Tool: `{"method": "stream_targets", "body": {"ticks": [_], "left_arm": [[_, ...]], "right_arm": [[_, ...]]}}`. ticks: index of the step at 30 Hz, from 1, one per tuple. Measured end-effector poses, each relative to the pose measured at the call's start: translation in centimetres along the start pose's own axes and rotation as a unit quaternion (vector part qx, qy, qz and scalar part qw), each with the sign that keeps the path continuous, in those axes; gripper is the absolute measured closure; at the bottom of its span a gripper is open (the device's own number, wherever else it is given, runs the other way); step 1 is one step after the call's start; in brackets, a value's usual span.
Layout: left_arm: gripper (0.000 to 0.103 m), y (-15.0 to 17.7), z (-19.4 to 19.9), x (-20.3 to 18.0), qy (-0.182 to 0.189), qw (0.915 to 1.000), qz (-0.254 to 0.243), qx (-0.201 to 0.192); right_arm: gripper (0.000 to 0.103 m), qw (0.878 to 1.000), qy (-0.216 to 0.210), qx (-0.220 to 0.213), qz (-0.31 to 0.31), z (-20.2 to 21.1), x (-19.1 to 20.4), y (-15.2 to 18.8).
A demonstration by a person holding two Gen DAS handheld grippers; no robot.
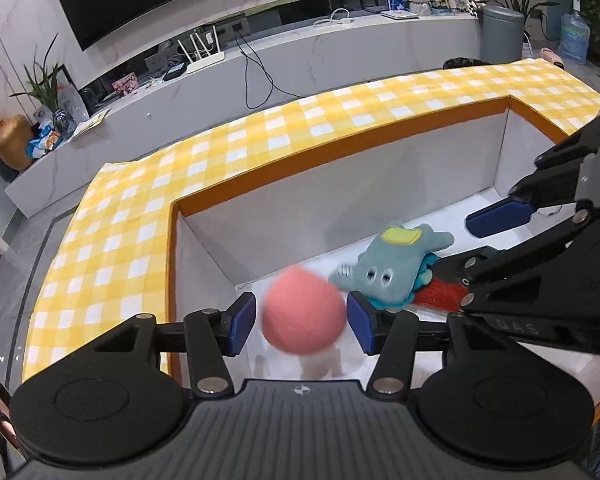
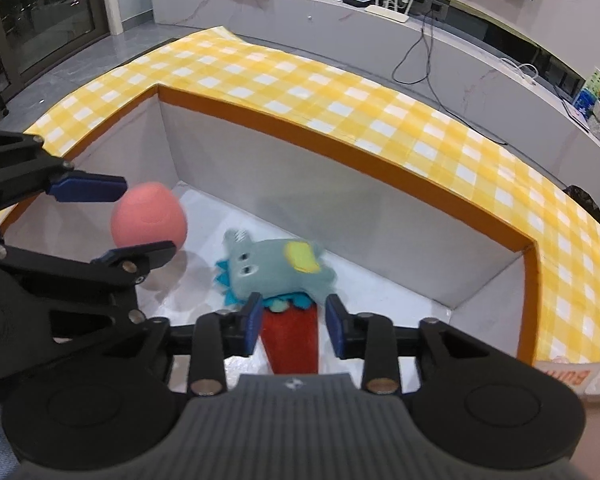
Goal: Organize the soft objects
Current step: 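Carry the plush with the right tool while the left tool carries the ball over the orange box, then open the right tool to drop the plush while the left tool drops the ball into the box, then grasp the pink cloth with the right tool while the left tool reaches toward the brown felt piece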
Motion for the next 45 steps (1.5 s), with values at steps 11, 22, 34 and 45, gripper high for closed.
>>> {"method": "stream_targets", "body": {"ticks": [11,22,34,45], "left_arm": [[0.022,-0.7,2.7,0.3,-0.015,0.9993,0.016,-0.032],[0.022,-0.4,7.8,-2.6,-0.014,0.9951,0.018,-0.096],[0.025,0.1,13.1,-10.1,0.089,0.9797,0.013,-0.179],[0.038,-0.6,12.0,-20.5,0.199,0.9632,-0.069,-0.167]], "right_arm": [[0.046,0.999,0.016,-0.033,-0.002,2.8,-1.2,0.5],[0.042,0.991,0.014,-0.136,0.009,12.0,-1.7,3.1],[0.032,0.977,0.026,-0.2,-0.07,20.1,-6.5,10.7],[0.032,0.974,0.096,-0.132,-0.156,19.3,-12.9,19.4]]}}
Point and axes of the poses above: each gripper's, at about its wrist camera, not at the fingertips, and z roughly against the way its jaws point, x to its left, y to its underside, the point moved 9 cm from there along -z, roughly the way its jaws point, and after that the axes turned 12 degrees about y, right-handed, at the moved point
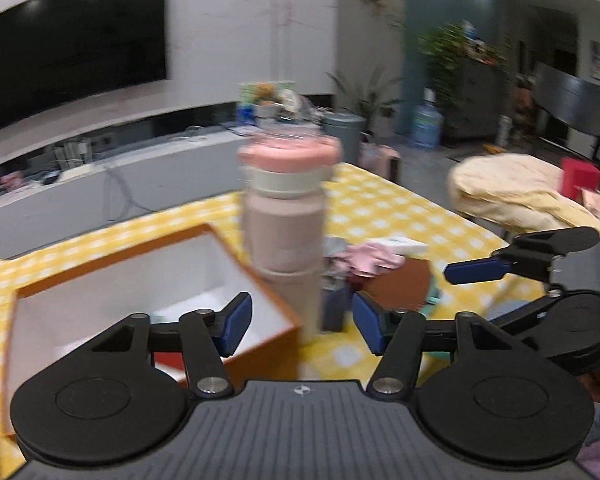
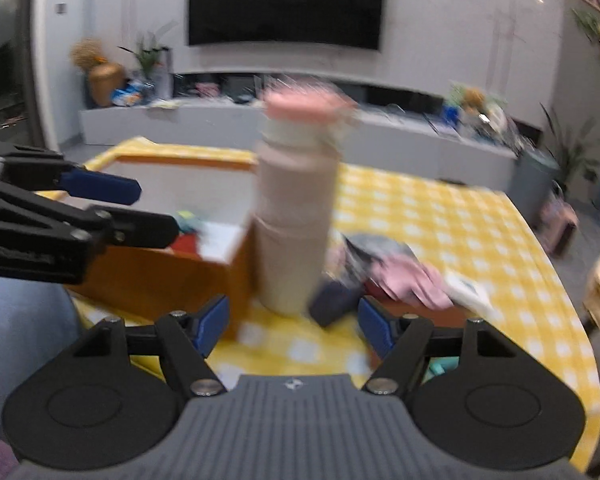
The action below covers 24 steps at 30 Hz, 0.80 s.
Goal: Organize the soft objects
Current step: 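Grasp the pink cloth with the right tool while the left tool reaches toward the brown felt piece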
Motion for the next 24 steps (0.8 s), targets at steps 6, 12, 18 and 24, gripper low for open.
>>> {"method": "stream_targets", "body": {"ticks": [6,12,18,24], "left_arm": [[0.04,0.4,-4.1,-3.2,0.046,0.9981,-0.025,0.033],[0.04,0.8,-7.2,-4.7,0.059,0.995,-0.052,0.06],[0.04,1.5,-10.7,-6.6,0.081,0.9894,-0.087,0.084],[0.04,3.5,-14.7,-8.6,0.077,0.9725,-0.184,0.12]], "right_arm": [[0.032,0.994,0.049,0.081,-0.048,-2.4,-5.1,3.7],[0.032,0.987,0.076,0.117,-0.081,-4.7,-9.6,5.2],[0.033,0.983,0.083,0.132,-0.1,-6.5,-12.5,5.5],[0.041,0.982,0.075,0.148,-0.087,-8.6,-13.8,5.8]]}}
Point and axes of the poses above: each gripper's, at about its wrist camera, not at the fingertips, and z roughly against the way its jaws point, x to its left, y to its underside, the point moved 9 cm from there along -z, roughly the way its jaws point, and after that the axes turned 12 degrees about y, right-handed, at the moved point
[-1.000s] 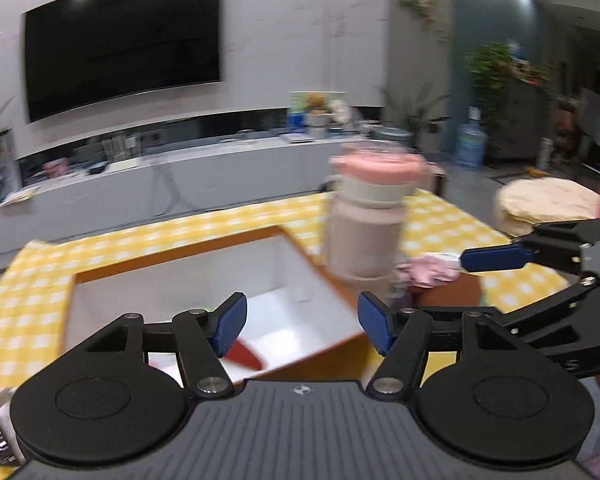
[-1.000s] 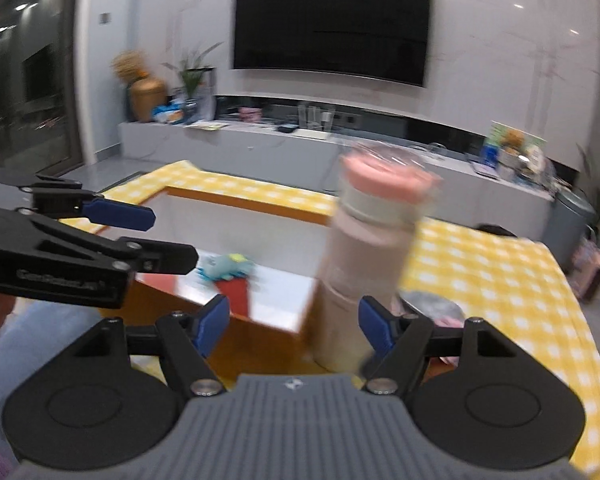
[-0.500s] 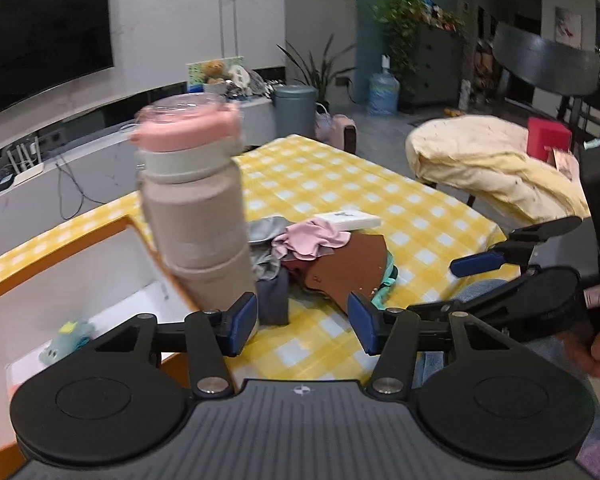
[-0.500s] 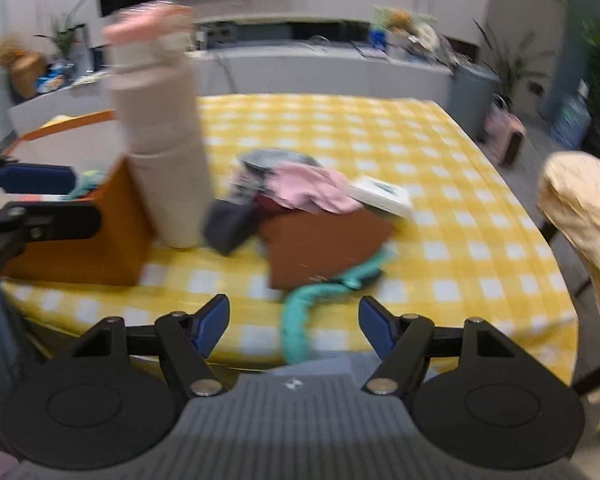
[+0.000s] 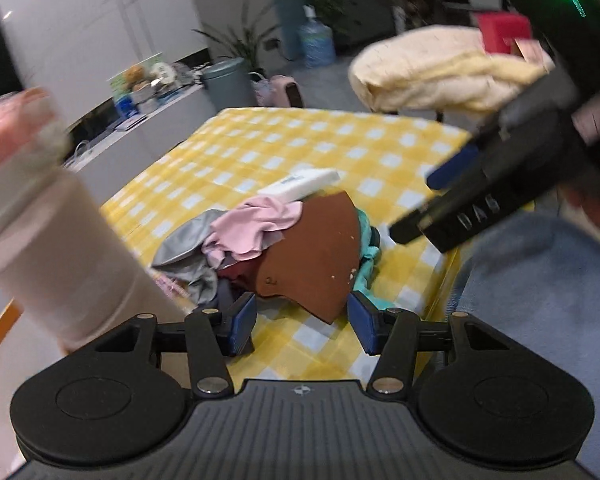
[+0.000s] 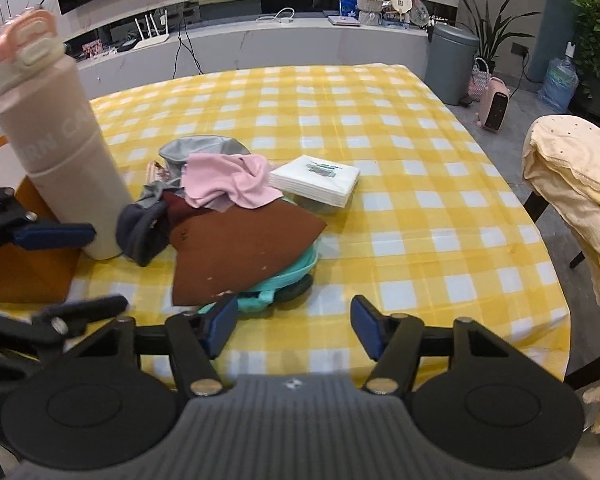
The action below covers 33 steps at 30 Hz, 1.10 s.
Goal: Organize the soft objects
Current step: 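Grasp the pink cloth with the right tool while the left tool reaches toward the brown felt piece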
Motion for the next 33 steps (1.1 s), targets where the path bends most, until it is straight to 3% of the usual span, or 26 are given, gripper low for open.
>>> {"method": "stream_targets", "body": {"ticks": [4,8,14,23,26,28,29,30,33], "left_arm": [[0.04,-0.2,-2.2,0.0,0.002,0.9999,-0.01,0.013],[0.04,-0.2,-3.3,1.8,-0.01,0.9988,0.036,0.032],[0.04,-1.1,-3.9,4.1,0.001,0.9958,0.085,0.035],[0.04,-1.8,-4.8,5.0,0.012,0.9942,0.103,0.03],[0.04,-1.9,-4.9,5.1,0.016,0.9941,0.104,0.03],[0.04,-1.9,-5.0,5.2,0.016,0.9939,0.105,0.028],[0.04,-1.9,-5.0,5.2,0.017,0.9938,0.107,0.027],[0.04,-1.9,-5.1,5.1,0.017,0.9936,0.109,0.026],[0.04,-1.9,-5.0,5.2,0.017,0.9935,0.111,0.023]], "right_arm": [[0.045,1.0,-0.016,0.004,0.004,-1.4,-0.1,-1.4],[0.045,0.999,-0.037,-0.002,0.022,-3.1,1.0,-3.6],[0.031,0.994,-0.094,-0.024,0.045,-5.3,3.9,-7.6],[0.031,0.99,-0.131,0.004,0.056,-10.7,6.0,-10.4],[0.062,0.986,-0.158,0.009,0.047,-10.8,6.2,-10.4],[0.073,0.985,-0.166,0.01,0.044,-10.6,6.4,-10.1],[0.084,0.985,-0.164,0.008,0.045,-10.5,6.3,-10.0],[0.09,0.986,-0.164,0.005,0.042,-10.3,6.1,-9.9],[0.093,0.984,-0.174,-0.004,0.019,-8.9,5.1,-9.8]]}}
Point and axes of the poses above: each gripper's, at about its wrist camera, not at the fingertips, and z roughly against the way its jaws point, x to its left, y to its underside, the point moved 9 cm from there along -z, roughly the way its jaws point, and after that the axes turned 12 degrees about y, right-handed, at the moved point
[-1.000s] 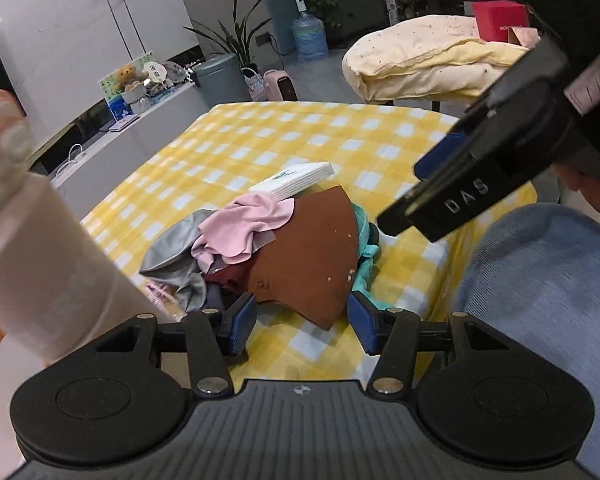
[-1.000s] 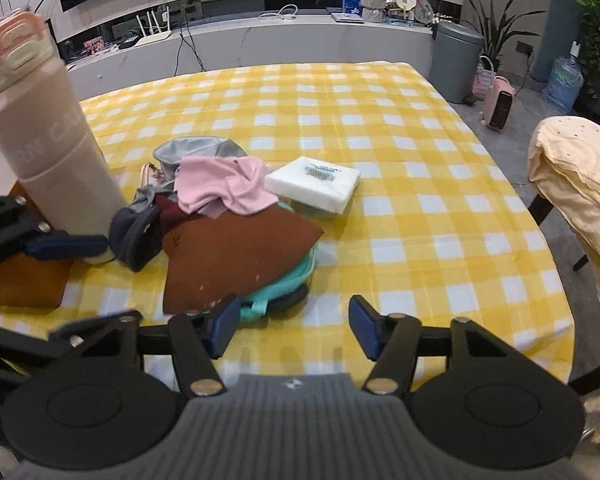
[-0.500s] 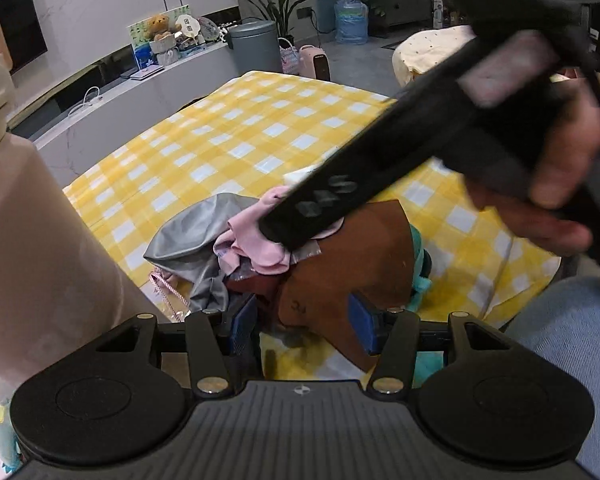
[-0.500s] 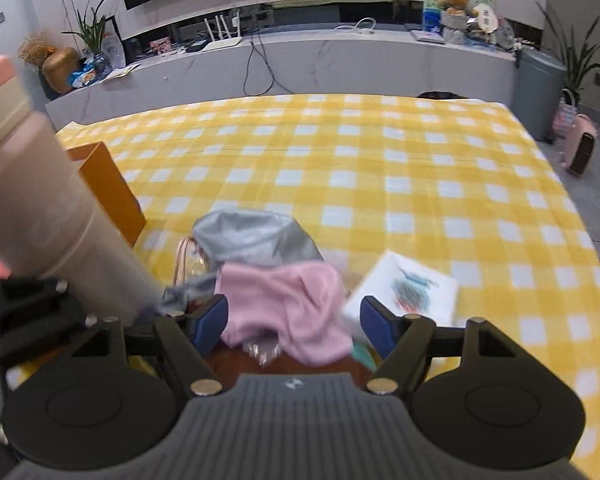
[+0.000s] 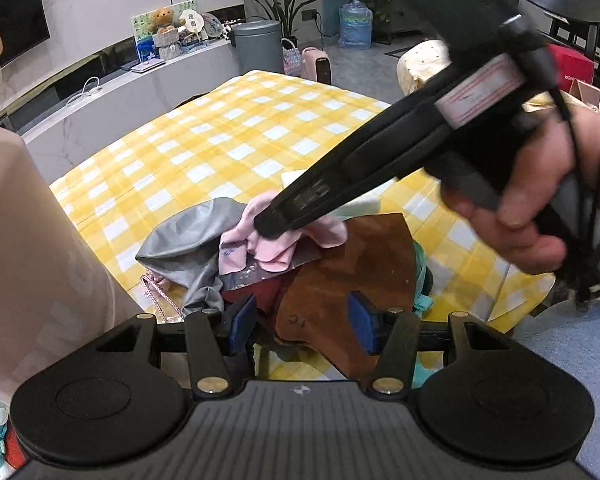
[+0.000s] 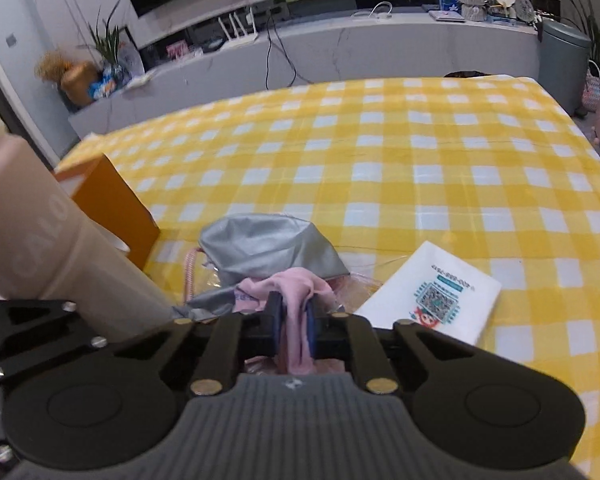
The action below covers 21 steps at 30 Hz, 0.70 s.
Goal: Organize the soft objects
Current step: 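Grasp the pink cloth with the right tool while the left tool reaches toward the brown felt piece, then grasp the brown felt piece with the left tool while the right tool holds the pink cloth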
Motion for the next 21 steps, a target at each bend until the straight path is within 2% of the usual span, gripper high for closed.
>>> {"method": "stream_targets", "body": {"ticks": [4,5,6,8,9,11,13,17,21], "left_arm": [[0.039,0.1,0.4,-0.7,0.011,0.9998,-0.01,-0.01],[0.038,0.1,0.4,-0.9,0.013,0.9998,-0.012,-0.012],[0.038,0.1,0.4,-1.0,0.016,0.9997,-0.015,-0.013],[0.036,0.2,0.2,-1.5,0.02,0.9995,-0.019,-0.013],[0.035,0.1,0.1,-1.6,0.022,0.9994,-0.022,-0.012],[0.029,0.2,-0.2,-2.1,0.026,0.9991,-0.03,-0.011],[0.027,0.2,-0.6,-2.4,0.029,0.9988,-0.039,-0.011],[0.024,0.3,-1.8,-2.7,0.033,0.9984,-0.047,-0.002],[0.022,0.4,-3.0,-3.1,0.042,0.9977,-0.052,0.01]], "right_arm": [[0.09,0.999,-0.005,-0.024,-0.034,3.5,-1.4,0.5],[0.083,0.999,-0.009,-0.027,-0.044,4.3,-1.8,0.8],[0.083,0.998,-0.01,-0.029,-0.055,4.9,-2.2,1.2],[0.085,0.997,0.002,-0.025,-0.079,5.6,-3.3,2.2],[0.09,0.996,0.015,-0.022,-0.09,5.9,-4.0,2.9],[0.092,0.994,0.045,-0.013,-0.1,5.9,-5.0,4.3],[0.092,0.99,0.075,0.0,-0.118,5.9,-6.3,5.8],[0.092,0.985,0.078,0.024,-0.152,5.7,-7.2,8.2],[0.092,0.985,0.09,0.029,-0.147,5.6,-6.8,8.7]]}}
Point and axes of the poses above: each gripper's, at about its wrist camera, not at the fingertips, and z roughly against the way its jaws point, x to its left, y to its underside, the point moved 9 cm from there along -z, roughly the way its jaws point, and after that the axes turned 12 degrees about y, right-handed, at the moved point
